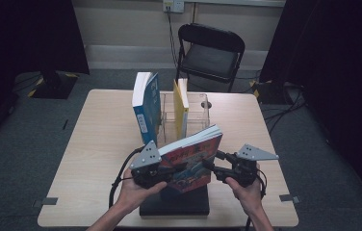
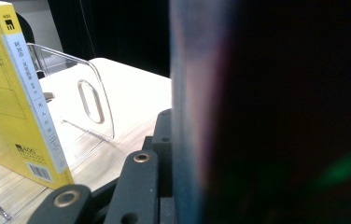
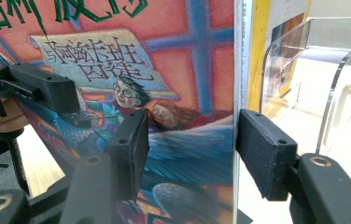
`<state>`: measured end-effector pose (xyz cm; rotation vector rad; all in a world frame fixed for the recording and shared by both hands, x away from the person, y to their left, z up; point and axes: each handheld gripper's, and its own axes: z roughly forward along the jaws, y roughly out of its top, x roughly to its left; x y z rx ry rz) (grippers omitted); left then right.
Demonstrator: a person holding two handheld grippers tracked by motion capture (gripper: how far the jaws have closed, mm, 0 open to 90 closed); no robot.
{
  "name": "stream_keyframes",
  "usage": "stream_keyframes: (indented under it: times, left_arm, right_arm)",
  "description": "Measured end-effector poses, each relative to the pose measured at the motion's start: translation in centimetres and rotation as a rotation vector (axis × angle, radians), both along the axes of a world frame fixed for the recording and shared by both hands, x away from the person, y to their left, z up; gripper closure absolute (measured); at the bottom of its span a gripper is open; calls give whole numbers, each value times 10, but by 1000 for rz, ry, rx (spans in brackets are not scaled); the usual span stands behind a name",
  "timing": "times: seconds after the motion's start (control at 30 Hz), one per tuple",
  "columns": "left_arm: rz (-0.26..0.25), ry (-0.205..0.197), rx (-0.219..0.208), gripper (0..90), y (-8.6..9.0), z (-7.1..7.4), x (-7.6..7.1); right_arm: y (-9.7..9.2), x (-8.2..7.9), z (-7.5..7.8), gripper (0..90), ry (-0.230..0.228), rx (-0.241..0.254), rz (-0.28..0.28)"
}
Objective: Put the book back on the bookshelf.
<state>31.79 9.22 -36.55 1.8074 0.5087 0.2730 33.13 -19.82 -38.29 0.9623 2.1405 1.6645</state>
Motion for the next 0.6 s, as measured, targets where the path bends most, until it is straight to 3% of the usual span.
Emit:
stream_keyframes:
  times: [0.1, 0.23, 0.43, 0.6]
  left_arm:
    - [-1, 18, -20, 668, -1, 0, 0]
    - [19, 11, -15, 738, 0, 0, 0]
    - [28, 3, -13, 744, 0, -1, -2]
    - [17, 8, -17, 744, 1, -1, -1]
  right_arm:
    - [0, 0, 0, 450, 2, 2, -1]
    - [0, 3, 2, 451, 14, -11, 10]
    - [0, 3, 1, 433, 11, -12, 18]
    - [2, 6, -15, 372, 69, -13, 27]
